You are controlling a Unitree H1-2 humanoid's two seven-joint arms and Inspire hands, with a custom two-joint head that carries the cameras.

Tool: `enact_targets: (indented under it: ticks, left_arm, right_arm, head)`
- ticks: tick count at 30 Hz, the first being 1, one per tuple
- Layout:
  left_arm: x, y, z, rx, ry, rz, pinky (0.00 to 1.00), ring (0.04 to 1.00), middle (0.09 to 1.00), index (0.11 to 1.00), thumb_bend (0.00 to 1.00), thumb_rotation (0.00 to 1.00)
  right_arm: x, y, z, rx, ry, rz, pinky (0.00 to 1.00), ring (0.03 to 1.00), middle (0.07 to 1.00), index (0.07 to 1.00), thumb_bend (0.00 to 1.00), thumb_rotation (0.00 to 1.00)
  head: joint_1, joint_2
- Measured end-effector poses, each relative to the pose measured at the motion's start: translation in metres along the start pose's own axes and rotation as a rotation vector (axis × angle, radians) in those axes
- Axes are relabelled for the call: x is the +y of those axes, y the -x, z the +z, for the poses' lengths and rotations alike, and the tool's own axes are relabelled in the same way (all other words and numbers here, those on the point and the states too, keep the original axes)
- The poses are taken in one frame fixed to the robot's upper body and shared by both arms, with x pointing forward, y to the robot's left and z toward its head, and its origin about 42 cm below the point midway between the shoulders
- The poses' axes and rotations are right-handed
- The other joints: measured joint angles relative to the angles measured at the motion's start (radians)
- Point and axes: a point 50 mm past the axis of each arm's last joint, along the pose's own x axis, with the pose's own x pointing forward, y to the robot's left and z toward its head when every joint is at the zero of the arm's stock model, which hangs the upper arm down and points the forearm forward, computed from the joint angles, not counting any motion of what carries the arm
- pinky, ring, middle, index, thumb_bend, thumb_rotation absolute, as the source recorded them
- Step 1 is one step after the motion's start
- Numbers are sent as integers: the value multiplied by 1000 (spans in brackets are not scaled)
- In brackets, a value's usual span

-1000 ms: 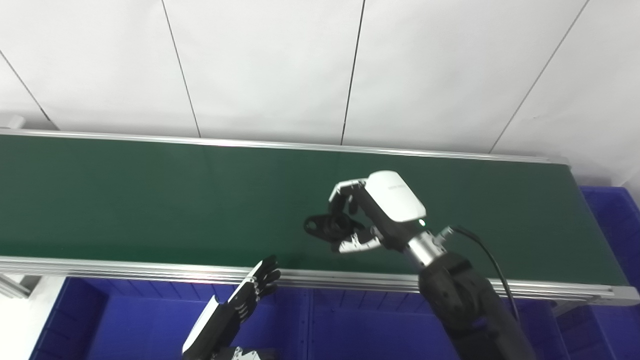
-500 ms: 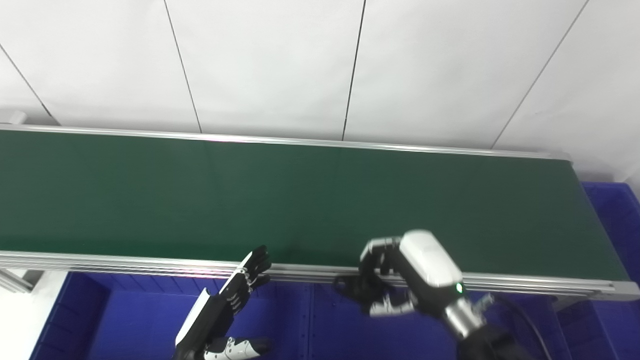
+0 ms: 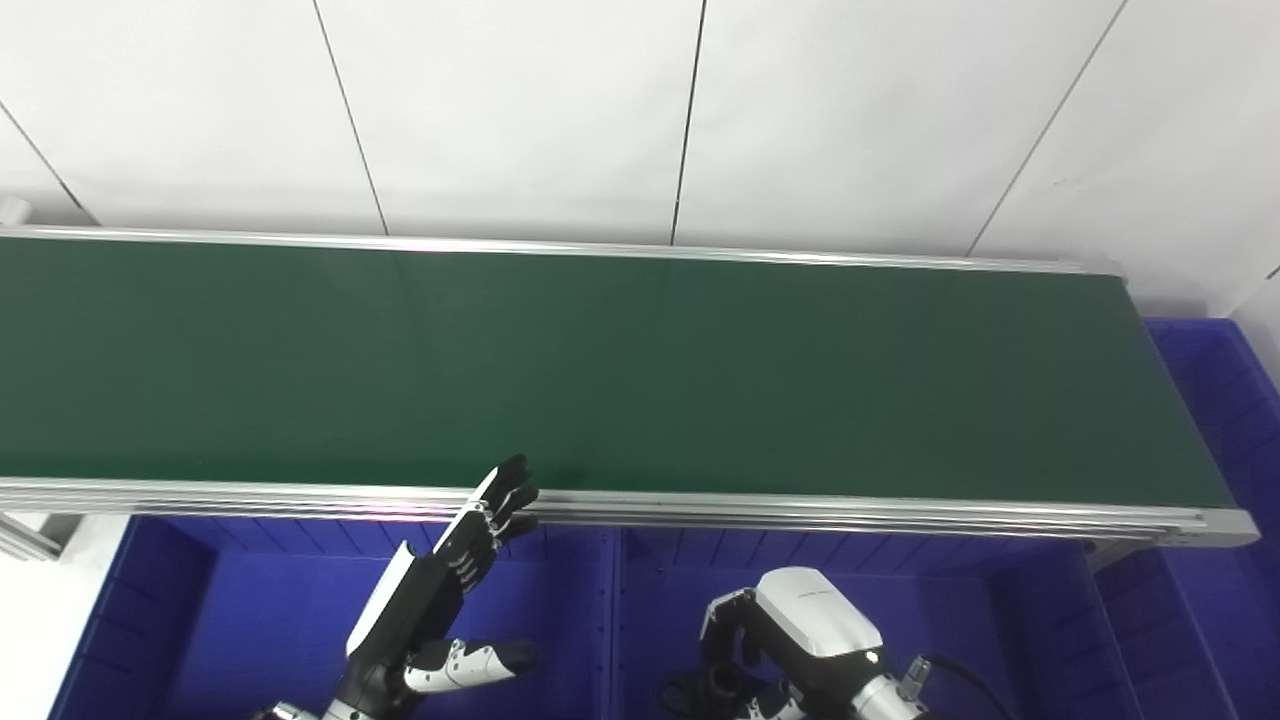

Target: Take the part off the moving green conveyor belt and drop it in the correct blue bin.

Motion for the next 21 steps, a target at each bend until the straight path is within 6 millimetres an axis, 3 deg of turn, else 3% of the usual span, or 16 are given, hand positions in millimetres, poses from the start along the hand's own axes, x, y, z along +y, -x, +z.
enact_targets:
  ticks: [1, 3, 4, 14, 21]
  left_arm:
    - [0, 0, 0, 0, -1, 1, 901, 950, 984, 973, 678, 540]
    - [1, 0, 0, 0, -3, 1, 904, 949, 982, 971, 672, 531]
    - [1, 0, 0, 0, -3, 2, 901, 949, 983, 971, 669, 528]
    - [1, -1, 1, -2, -21, -3, 897, 952, 987, 972, 672, 542]
    - [4, -1, 3, 1, -36, -9, 897, 974, 1000, 976, 690, 560]
  right_arm:
    - [0, -2, -1, 14, 1, 7, 591, 691, 735, 491, 504, 95]
    - [0, -4, -2, 35, -6, 13, 658, 787, 827, 756, 545, 23]
    - [0, -4, -2, 39, -10, 12, 684, 817, 852, 804, 548, 21]
    - [-12, 10, 10, 33, -170, -163, 852, 947, 957, 899, 593, 198]
    - [-25, 37, 33, -20, -364, -357, 797, 912, 937, 929, 610, 381]
  head:
    - [0, 3]
    - [-3, 8]
    - [-3, 8]
    - [2, 15]
    - [5, 18]
